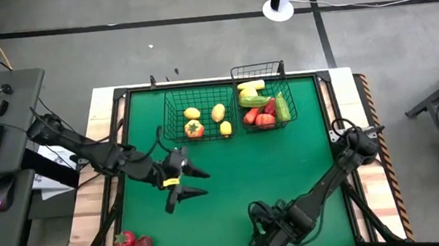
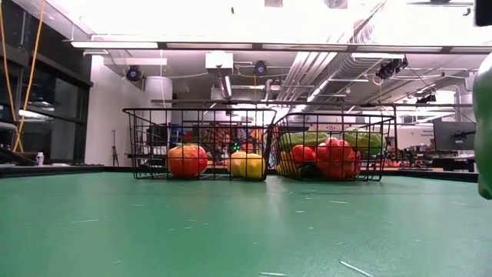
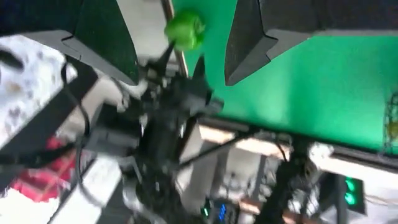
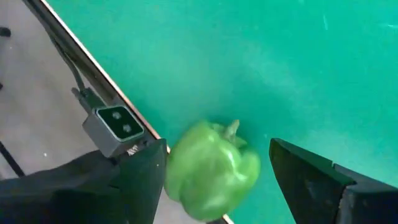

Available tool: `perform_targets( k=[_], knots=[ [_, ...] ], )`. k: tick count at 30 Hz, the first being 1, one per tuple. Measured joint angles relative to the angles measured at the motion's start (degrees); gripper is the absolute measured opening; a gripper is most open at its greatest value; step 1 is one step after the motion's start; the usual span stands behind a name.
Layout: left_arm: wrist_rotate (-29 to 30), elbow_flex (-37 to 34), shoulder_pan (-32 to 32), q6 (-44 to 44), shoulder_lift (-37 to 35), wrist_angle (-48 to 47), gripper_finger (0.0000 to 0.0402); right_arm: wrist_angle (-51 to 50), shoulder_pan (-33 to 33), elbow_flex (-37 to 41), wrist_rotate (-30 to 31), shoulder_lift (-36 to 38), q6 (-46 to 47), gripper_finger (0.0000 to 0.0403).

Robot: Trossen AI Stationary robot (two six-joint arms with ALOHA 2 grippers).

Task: Sort produce into baskets
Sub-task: Put the green bell pepper into the right wire basket

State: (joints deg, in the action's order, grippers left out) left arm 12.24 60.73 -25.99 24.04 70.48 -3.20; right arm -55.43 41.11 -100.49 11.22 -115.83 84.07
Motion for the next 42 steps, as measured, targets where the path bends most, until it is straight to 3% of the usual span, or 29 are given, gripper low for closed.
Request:
perform_targets(
  k=[11, 18, 23, 26, 36, 42],
  knots=[
    [10.1, 0.0, -1.8, 7.5, 0.0, 1.4, 0.0225, 1.2, -0.6, 0.0, 0.4, 0.0, -8.8, 0.0286],
    [12.3, 0.0, -1.9, 10.5, 0.0, 1.4, 0.0225, 0.6, -1.0, 0.0, 0.5, 0.0, -13.2, 0.039],
    [12.4, 0.0, -1.9, 11.4, 0.0, 1.3, 0.0225, -0.2, -1.0, 0.1, 0.3, 0.0, -7.8, 0.0363],
    [12.4, 0.0, -1.9, 11.4, 0.0, 0.9, 0.0225, 0.0, -0.5, 0.1, -0.3, 0.0, 0.7, 0.0353],
    [8.9, 0.0, -2.8, 10.9, 0.0, -5.6, 0.0225, -0.9, 2.3, 0.1, -2.7, 0.0, 20.4, 0.0351],
    [6.4, 0.0, -3.8, 8.5, 0.0, -7.6, 0.0225, 0.2, 2.4, 0.1, -3.4, -0.5, 25.0, 0.0351]
  ],
)
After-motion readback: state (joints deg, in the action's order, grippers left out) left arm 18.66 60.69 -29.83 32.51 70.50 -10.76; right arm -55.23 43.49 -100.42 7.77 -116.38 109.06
